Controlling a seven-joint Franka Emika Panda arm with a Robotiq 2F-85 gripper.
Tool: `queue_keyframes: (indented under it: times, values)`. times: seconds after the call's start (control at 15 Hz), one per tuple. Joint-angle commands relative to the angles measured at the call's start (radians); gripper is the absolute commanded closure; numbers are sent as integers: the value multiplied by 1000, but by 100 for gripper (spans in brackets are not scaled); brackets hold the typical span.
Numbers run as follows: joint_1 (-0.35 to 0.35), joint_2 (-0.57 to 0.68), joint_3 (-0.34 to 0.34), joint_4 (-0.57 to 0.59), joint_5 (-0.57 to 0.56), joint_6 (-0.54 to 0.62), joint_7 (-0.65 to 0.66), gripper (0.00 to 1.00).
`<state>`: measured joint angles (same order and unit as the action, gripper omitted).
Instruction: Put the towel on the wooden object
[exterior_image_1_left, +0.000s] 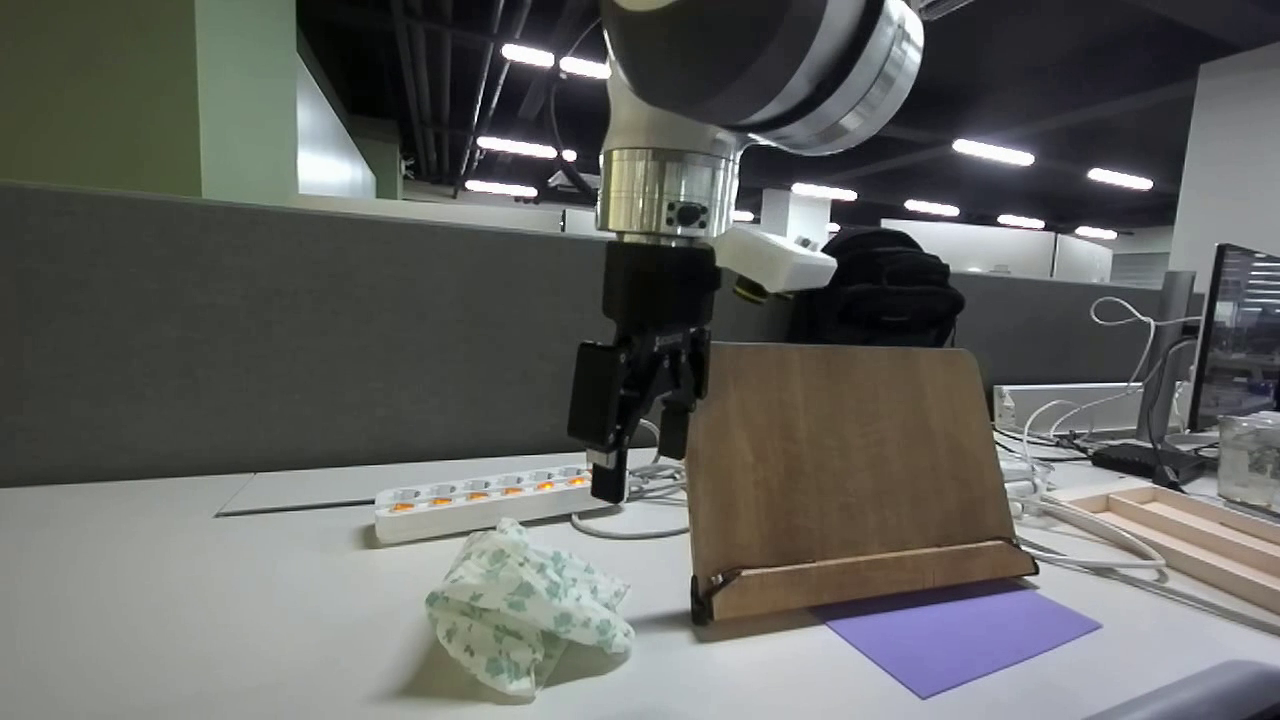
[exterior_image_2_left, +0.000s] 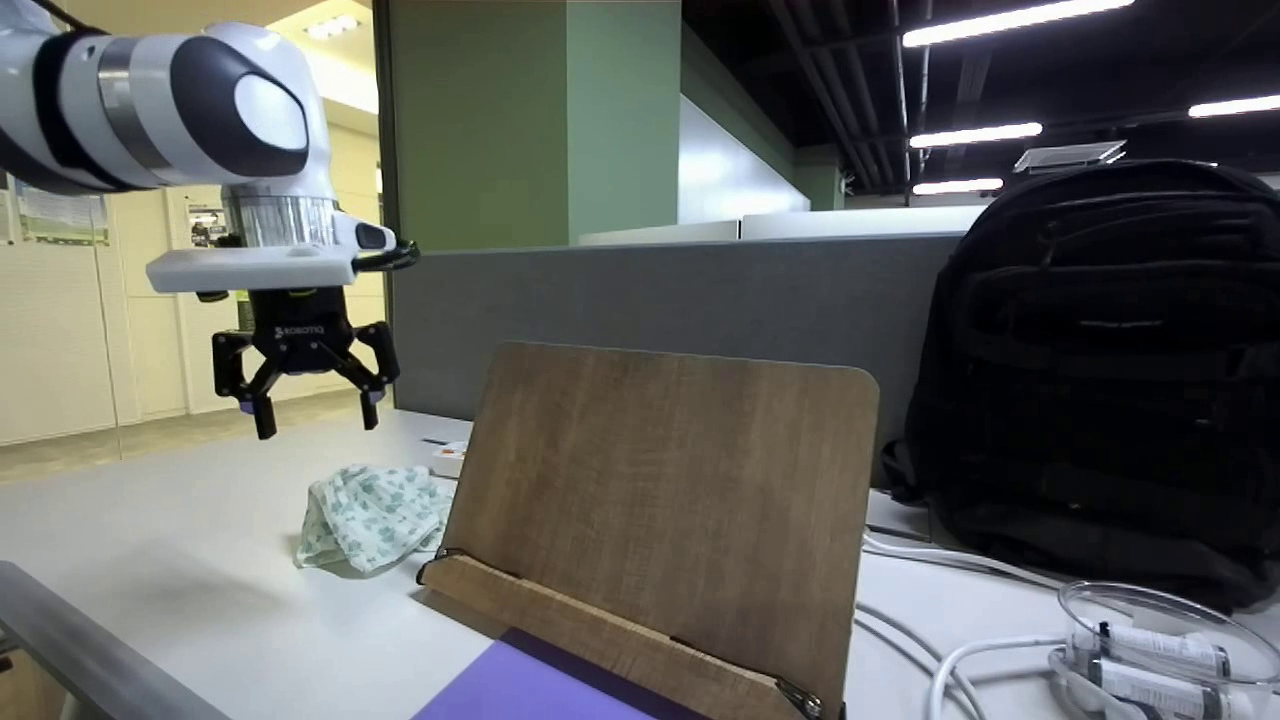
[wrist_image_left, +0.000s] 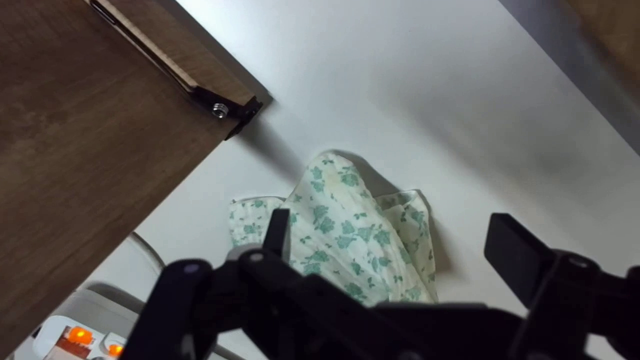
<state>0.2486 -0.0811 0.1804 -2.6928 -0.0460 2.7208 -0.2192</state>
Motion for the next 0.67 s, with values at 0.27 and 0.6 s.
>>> queue_keyframes:
  times: [0.27,0.6]
  values:
    - [-4,263,38,116,-109,206,-64,0]
    - [30,393,-1,192,-212,293,-67,5]
